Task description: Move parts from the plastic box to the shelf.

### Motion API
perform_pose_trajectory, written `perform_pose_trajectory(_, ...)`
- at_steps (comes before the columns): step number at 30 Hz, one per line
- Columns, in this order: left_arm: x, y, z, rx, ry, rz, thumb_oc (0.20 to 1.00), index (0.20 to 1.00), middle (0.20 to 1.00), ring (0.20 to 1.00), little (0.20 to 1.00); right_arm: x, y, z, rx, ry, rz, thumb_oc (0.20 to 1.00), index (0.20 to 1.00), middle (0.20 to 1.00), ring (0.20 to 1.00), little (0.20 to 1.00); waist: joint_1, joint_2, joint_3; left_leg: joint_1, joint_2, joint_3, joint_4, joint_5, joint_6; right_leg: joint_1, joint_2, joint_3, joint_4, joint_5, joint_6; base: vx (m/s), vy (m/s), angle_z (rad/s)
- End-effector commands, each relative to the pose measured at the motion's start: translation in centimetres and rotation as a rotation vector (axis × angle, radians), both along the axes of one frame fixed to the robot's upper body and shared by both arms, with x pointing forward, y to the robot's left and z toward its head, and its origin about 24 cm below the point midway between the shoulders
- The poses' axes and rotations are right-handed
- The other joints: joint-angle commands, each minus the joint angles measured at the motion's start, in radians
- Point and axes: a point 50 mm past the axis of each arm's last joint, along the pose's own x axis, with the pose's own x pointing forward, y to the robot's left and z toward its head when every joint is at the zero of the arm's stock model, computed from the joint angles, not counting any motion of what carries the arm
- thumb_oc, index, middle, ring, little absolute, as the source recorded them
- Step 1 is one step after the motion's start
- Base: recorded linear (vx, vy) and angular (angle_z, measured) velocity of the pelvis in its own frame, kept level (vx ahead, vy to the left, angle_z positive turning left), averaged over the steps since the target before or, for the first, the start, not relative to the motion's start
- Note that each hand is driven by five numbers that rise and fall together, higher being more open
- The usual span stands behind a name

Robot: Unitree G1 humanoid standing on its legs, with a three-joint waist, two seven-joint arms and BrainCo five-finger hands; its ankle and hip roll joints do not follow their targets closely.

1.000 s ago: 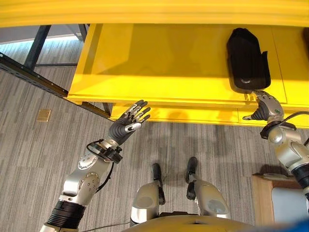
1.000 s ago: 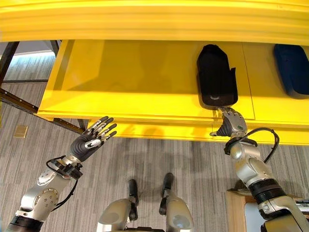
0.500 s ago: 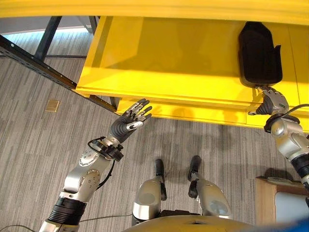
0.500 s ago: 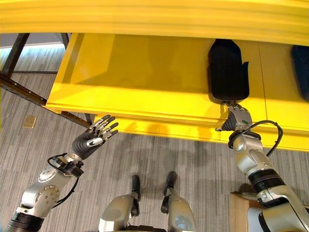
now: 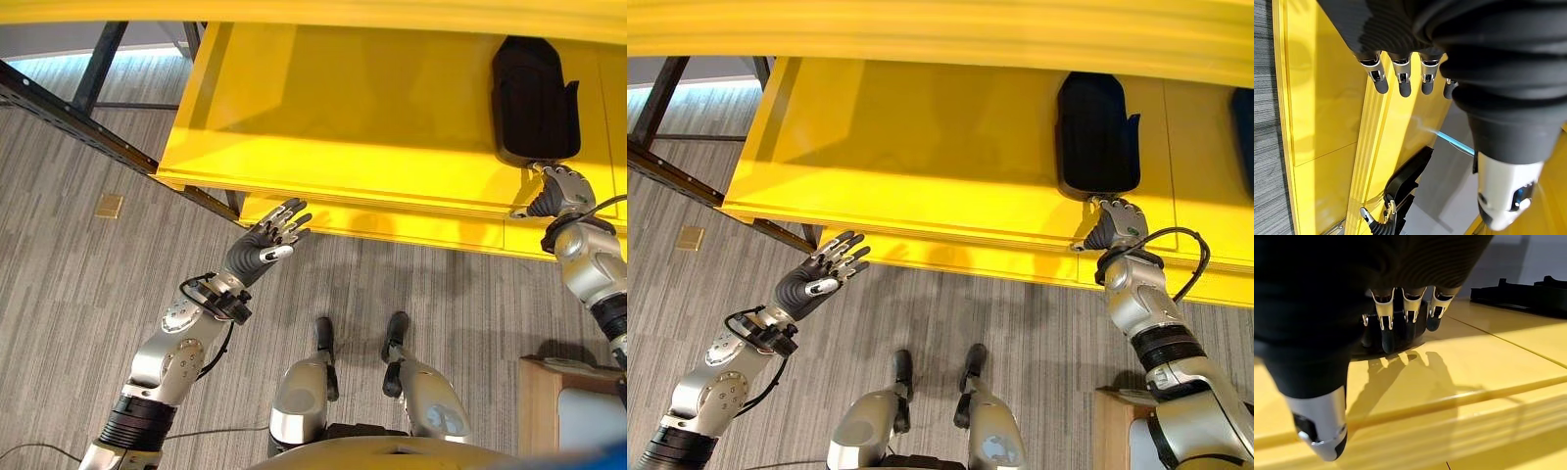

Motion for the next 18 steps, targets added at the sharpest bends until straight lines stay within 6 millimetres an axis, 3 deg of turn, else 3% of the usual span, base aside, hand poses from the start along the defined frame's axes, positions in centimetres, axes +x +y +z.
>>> perform_pose_trajectory(1, -0.8, -0.5, -0.1, 0.019, -0.01, -0.056, 1.0, 1.0, 1.0, 1.0, 1.0, 0.6, -0.7, 3.0, -0.08, -0.042, -0.003, 1.0, 1.0, 1.0, 1.0, 1.0, 0.025, -0.009, -0.051, -0.084, 0.026, -0.063, 0.042, 0.049, -0.049, -0.015, -0.055, 0.019, 0.258, -0.19, 0.084, 0.0, 0.0, 0.0)
perform_pose_trajectory(6, -0.7, -0.6, -0.2, 0.015, -0.009, -0.062, 1.0, 1.0, 1.0, 1.0, 1.0, 0.9, -1.0, 3.3, -0.056, -0.053, -0.022, 1.0, 1.0, 1.0, 1.0, 1.0, 0.029, -0.007, -0.052, -0.086, 0.024, -0.066, 0.043, 0.048, -0.049, -0.016, -0.056, 0.019, 0.261, -0.192, 0.084, 0.0, 0.0, 0.0)
perform_pose_trajectory(10, -0.6, -0.8, -0.3, 0.016, -0.006, -0.061, 1.0, 1.0, 1.0, 1.0, 1.0, 1.0, -0.5, 2.8, -0.051, -0.042, -0.003, 1.0, 1.0, 1.0, 1.0, 1.0, 0.028, -0.008, -0.052, -0.084, 0.022, -0.064, 0.042, 0.047, -0.045, -0.015, -0.058, 0.023, 0.255, -0.188, 0.085, 0.0, 0.0, 0.0)
perform_pose_trajectory(18, -0.4, -1.1, -0.1, 0.011, -0.021, -0.067, 1.0, 1.0, 1.0, 1.0, 1.0, 2.1, 0.5, 3.9, -0.025, -0.068, 0.011, 1.0, 1.0, 1.0, 1.0, 1.0, 0.039, -0.004, -0.053, -0.084, 0.016, -0.068, 0.033, 0.05, -0.045, -0.012, -0.058, 0.021, 0.245, -0.183, 0.085, -0.02, 0.007, 0.0)
